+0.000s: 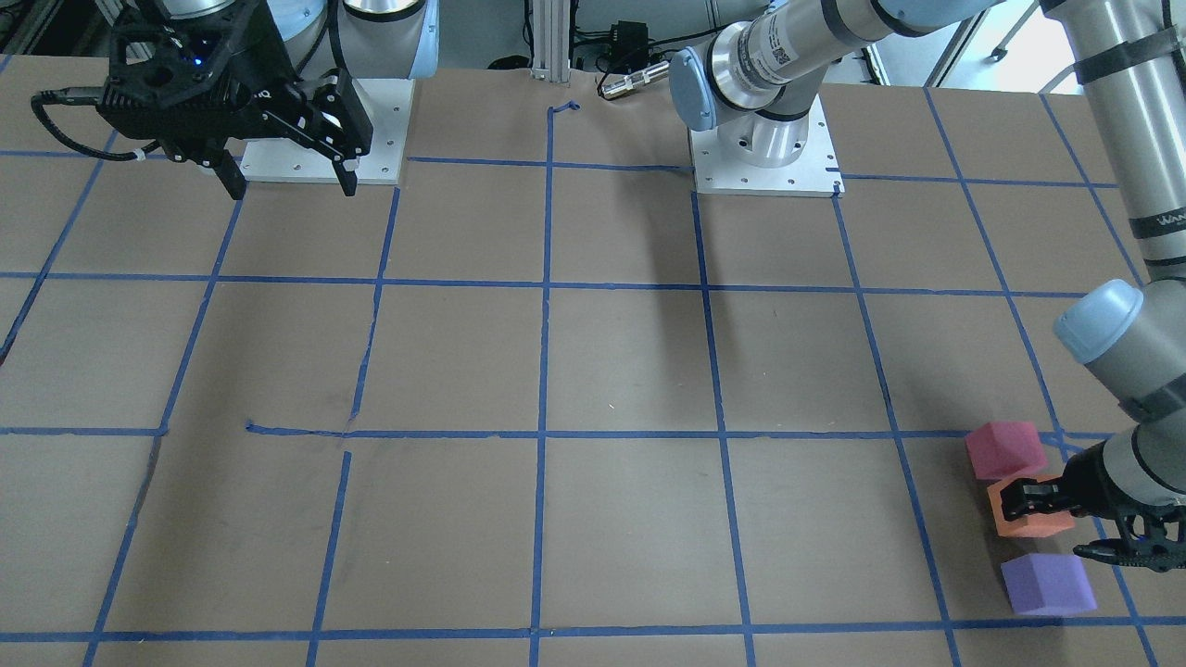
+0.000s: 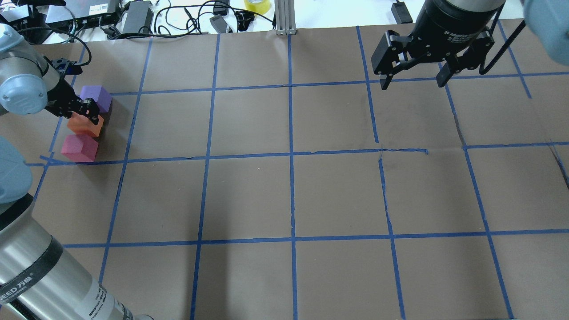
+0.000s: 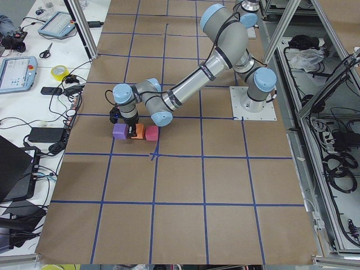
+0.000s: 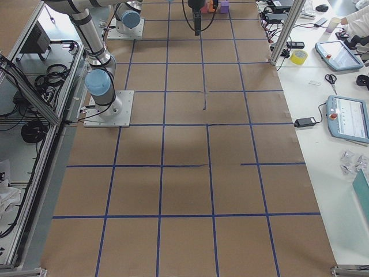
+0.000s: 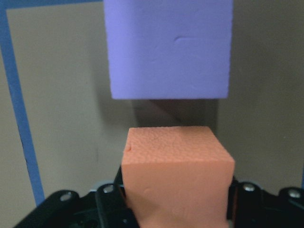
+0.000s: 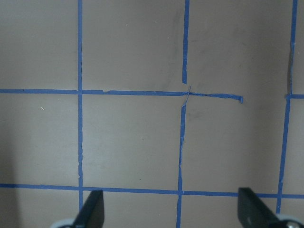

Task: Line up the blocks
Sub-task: 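Lower the orange cube between the purple and pink cubes and open the left gripper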

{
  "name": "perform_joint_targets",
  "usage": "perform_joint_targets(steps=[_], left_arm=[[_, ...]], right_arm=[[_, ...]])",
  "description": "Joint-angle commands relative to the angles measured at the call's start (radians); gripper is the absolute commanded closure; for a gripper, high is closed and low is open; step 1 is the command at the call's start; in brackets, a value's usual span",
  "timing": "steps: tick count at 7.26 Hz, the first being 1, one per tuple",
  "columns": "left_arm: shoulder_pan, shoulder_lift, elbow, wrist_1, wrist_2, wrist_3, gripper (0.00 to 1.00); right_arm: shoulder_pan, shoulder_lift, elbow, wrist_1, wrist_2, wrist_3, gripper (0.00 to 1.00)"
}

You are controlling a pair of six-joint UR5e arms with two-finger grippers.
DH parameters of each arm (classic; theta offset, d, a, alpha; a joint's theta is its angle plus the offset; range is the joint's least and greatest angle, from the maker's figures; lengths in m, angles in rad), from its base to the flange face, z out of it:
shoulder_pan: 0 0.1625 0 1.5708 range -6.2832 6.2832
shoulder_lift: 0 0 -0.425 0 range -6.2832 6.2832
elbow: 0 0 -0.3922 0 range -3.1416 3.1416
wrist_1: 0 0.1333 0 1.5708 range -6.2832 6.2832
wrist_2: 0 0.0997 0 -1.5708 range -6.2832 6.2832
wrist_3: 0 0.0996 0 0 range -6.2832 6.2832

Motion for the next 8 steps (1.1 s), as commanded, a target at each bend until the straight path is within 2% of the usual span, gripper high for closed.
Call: perform_joint_targets(steps=[1,6,7,8], left_arm=[[0.008,-0.008,0.000,0.001,-0.002,0.010,1.00],[0.010,-0.032,-0.009,0.019,0.005,0.024,1.00],[0.010,-0.038,-0.009,0.020,-0.002,0.052,0.01],[0.010,-0.038,-0.011,0.020,-0.001,0.060,0.00]], right_arm=[[-0.002,0.003,0.009,0.001,-0.005,0.000,0.00],[-0.004,0.004,0.012,-0.014,-0.004,0.002,0.00],[-0.002,0.004,0.012,-0.009,-0.016,-0.006,0.00],[-0.002,0.001,0.007,-0.008,-0.013,-0.003,0.00]])
